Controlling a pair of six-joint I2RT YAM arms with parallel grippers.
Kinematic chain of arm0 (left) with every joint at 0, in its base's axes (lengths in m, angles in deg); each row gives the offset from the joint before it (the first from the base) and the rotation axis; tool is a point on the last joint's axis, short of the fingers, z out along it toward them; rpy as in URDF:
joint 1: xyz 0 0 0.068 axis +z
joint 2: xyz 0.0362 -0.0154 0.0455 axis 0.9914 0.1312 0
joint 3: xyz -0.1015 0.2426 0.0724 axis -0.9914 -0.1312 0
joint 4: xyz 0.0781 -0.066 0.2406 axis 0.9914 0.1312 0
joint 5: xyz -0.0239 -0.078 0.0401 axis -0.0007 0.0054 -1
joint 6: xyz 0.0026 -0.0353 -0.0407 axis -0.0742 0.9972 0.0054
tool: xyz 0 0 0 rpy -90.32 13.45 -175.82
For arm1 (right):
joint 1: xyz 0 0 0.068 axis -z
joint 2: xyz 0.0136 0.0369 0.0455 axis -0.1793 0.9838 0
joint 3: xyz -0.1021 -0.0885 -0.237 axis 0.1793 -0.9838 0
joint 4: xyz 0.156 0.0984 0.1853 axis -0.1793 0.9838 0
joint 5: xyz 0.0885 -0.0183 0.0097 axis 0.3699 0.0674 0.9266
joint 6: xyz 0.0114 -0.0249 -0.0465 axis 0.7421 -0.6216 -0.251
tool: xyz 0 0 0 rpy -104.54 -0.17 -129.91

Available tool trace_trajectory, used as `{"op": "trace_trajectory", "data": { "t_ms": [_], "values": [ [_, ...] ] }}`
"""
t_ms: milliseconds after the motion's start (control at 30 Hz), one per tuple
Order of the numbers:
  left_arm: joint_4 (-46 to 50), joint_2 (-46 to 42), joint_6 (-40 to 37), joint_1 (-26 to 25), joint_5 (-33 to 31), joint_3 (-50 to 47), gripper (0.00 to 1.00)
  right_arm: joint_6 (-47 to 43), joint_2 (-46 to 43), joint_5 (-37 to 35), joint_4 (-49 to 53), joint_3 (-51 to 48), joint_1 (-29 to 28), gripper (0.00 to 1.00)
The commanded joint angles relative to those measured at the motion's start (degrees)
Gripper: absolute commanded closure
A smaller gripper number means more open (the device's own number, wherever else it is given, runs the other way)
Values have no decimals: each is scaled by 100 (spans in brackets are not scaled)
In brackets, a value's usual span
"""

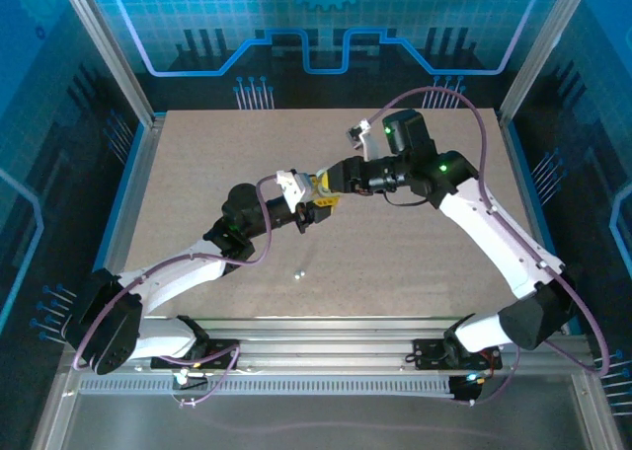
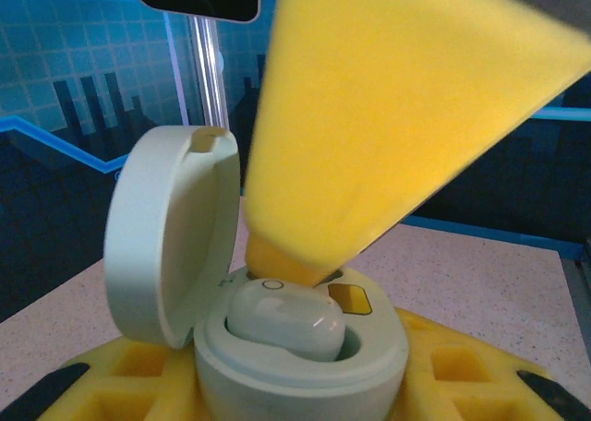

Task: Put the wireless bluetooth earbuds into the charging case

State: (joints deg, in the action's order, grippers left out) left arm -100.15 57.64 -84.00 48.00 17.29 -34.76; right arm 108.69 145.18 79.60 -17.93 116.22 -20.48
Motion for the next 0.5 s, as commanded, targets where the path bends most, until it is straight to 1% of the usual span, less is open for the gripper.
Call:
{"op": "trace_trajectory", "data": {
  "t_ms": [0, 200, 267, 400, 467],
  "values": [
    [-396, -171, -22, -4, -123, -64, 65, -139, -283, -75, 265, 167, 0, 59],
    [-364, -220, -77, -4, -234, -87, 65, -348, -775, 193, -166, -17, 100, 55],
    [-328, -275, -91, 0, -282, -92, 65, -401, -1058, -122, -261, -200, 206, 54],
    [-155, -463, -132, -2, -381, -92, 65, -431, -1742, -1115, -434, -883, 607, 53],
    [15, -597, -165, 0, -428, -92, 64, -388, -1941, -1400, -484, -1190, 811, 53]
  ]
}}
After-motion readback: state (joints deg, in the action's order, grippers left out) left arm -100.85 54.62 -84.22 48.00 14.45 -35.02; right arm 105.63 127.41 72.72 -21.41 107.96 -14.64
